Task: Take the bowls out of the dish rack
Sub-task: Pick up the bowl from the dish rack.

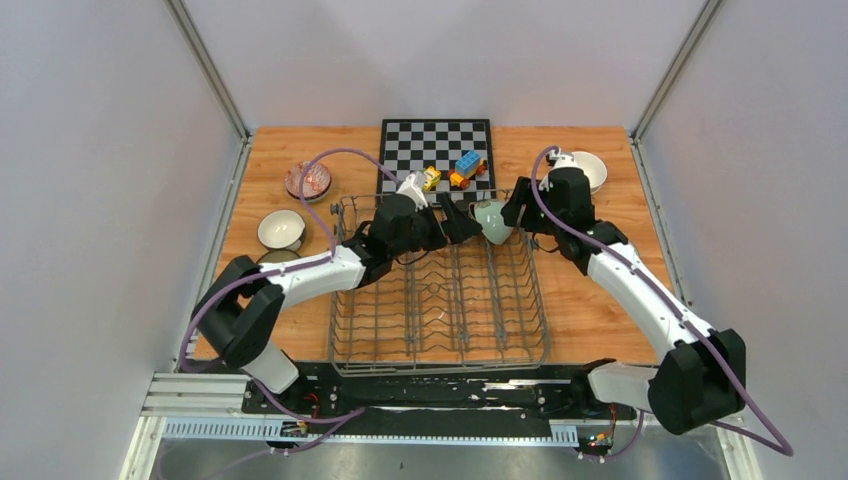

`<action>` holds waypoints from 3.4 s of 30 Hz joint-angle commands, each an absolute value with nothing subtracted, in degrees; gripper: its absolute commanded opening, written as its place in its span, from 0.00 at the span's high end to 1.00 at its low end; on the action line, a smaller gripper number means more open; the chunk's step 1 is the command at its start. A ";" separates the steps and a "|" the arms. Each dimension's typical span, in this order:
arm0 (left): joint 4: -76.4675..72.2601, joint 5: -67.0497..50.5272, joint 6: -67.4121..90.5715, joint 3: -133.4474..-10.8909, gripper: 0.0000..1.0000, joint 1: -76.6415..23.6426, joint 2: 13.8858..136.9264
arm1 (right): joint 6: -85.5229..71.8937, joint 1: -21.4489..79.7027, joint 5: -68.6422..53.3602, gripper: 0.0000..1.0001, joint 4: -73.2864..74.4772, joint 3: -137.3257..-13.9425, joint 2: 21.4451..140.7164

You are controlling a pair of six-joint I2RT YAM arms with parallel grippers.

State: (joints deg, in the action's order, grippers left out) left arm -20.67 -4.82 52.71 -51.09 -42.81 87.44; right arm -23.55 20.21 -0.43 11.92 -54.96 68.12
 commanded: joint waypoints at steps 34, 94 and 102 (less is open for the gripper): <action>-37.88 6.75 68.73 -55.73 0.27 -47.46 107.13 | -36.51 10.38 -13.75 0.38 -1.56 -57.22 85.35; -43.34 10.85 51.30 -61.70 0.42 -50.60 114.54 | -38.88 7.79 -19.34 0.37 -2.46 -56.63 87.98; -44.50 9.69 49.46 -62.71 0.49 -50.62 114.85 | -38.69 7.29 -19.42 0.39 -2.29 -56.27 88.65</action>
